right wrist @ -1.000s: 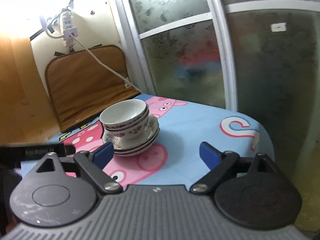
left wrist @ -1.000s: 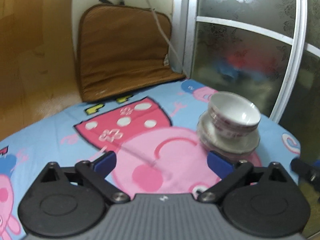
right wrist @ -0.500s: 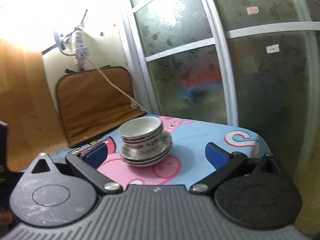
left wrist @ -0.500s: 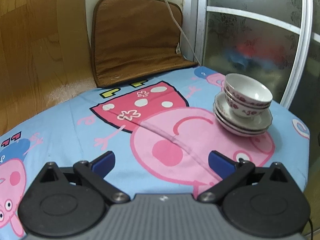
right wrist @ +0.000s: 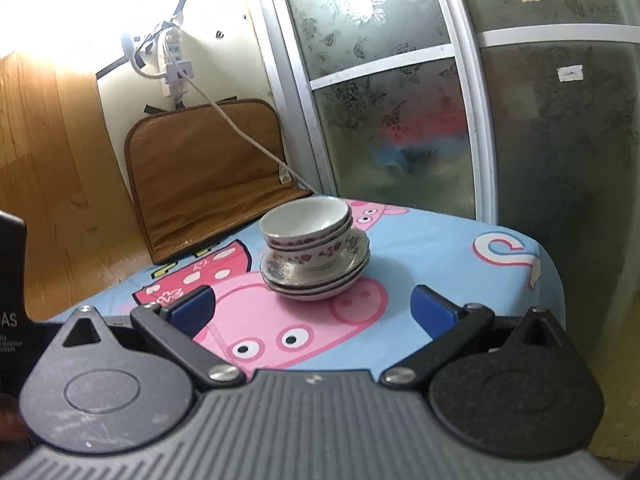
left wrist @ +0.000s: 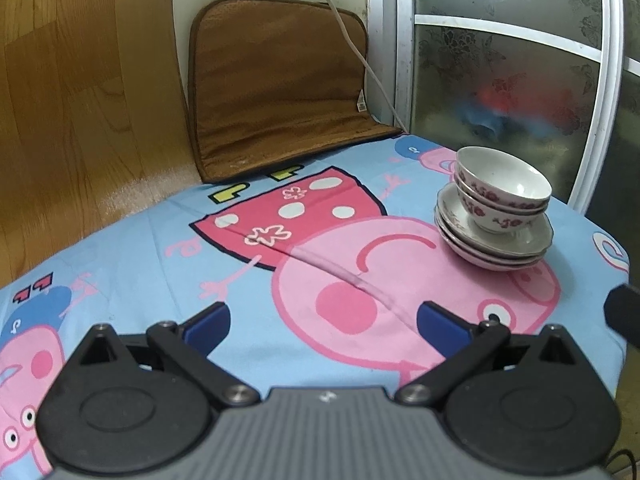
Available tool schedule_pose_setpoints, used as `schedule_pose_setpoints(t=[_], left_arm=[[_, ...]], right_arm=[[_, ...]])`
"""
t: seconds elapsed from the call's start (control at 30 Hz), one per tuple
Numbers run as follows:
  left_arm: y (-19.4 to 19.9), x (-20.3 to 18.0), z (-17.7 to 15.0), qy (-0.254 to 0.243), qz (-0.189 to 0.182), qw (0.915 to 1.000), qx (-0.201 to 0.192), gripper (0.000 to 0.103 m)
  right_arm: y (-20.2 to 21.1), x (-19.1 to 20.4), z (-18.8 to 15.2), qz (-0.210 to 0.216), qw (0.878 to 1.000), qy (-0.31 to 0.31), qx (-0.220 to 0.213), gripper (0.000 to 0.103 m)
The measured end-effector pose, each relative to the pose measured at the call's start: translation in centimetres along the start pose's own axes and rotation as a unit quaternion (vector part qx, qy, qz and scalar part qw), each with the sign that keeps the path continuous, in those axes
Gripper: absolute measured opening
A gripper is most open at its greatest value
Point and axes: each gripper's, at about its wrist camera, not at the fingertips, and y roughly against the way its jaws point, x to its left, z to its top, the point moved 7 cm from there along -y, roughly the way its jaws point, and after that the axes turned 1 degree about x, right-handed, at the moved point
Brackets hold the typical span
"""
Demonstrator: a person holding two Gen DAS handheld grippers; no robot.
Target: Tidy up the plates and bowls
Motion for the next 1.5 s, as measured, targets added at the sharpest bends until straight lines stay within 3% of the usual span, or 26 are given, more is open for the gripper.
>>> schedule_pose_setpoints(t=[0.33,0.53,1.5], left_arm=[[0.2,-0.6,-0.1,-0.022,-0.005,0.9997,0.013,0.103],[0.3,-0.7,-0.1,-0.037,0.010,0.9992,0.010,0.103],[-0.3,-1.2,-0.8,-0.051,0.001,0.9985,0.022,0.103]], right_arm=[[-0.2,0.0,-0.3,0.002,1.000,-0.004,0.017,0.103],[-0.4,-0.1,-0.6,-0.001,1.000,-0.006,0.022,0.103],[-1.5,-1.5,-1.4,-0.013,0.998,-0.039,0.043,0.103]])
